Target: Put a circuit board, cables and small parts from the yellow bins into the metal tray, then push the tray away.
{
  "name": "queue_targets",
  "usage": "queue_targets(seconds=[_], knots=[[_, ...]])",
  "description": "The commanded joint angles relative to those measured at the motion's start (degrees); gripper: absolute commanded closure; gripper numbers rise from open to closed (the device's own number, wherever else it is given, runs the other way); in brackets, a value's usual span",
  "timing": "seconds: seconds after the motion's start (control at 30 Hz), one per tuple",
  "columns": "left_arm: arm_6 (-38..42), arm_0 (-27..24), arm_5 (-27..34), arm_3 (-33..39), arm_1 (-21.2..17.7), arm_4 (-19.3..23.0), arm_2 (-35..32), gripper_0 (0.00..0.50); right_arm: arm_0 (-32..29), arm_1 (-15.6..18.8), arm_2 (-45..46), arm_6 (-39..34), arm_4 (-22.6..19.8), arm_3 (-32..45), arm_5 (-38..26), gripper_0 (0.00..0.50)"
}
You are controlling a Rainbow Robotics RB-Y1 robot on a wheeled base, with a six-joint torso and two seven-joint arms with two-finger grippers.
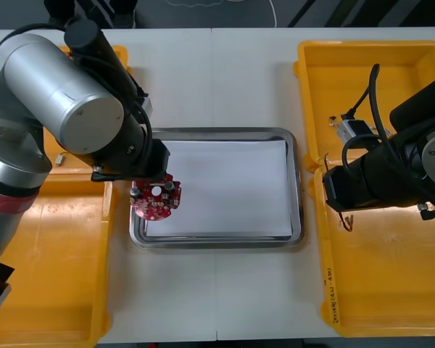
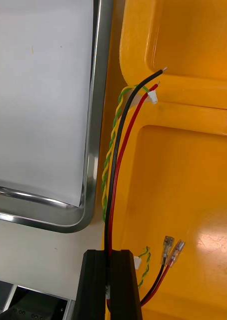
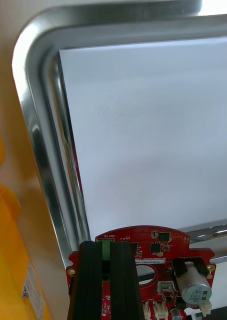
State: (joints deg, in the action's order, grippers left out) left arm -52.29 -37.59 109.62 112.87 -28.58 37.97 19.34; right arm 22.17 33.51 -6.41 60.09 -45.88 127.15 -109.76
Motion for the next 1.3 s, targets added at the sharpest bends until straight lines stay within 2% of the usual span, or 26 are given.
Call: queue_targets(seconds=[0.03, 0.27, 0.53, 1.3], knots=[[2.0, -2.4, -1.9, -2.0, 1.7, -1.6, 3.0, 0.5, 1.6, 1.7, -0.7, -0.8, 0.3, 0.6, -0.2, 0.5], [0.7, -2.4, -6.7, -5.2, 3.3, -3.0, 6.1, 0.5, 1.6, 1.7, -0.7, -0.7, 0.3, 0.6, -0.2, 0.5], [-0.9, -2.4, -9.2, -8.7, 4.9, -5.1, 8.2, 0.5, 1.6, 1.6, -0.7, -0.5, 0.4, 0.6, -0.2, 0.5], [-2.7, -1.4, -11.6, -12.0, 4.9, -7.6, 11.2, 0.5, 1.6, 1.2, -0.7, -0.2, 0.8, 0.6, -0.2, 0.5]])
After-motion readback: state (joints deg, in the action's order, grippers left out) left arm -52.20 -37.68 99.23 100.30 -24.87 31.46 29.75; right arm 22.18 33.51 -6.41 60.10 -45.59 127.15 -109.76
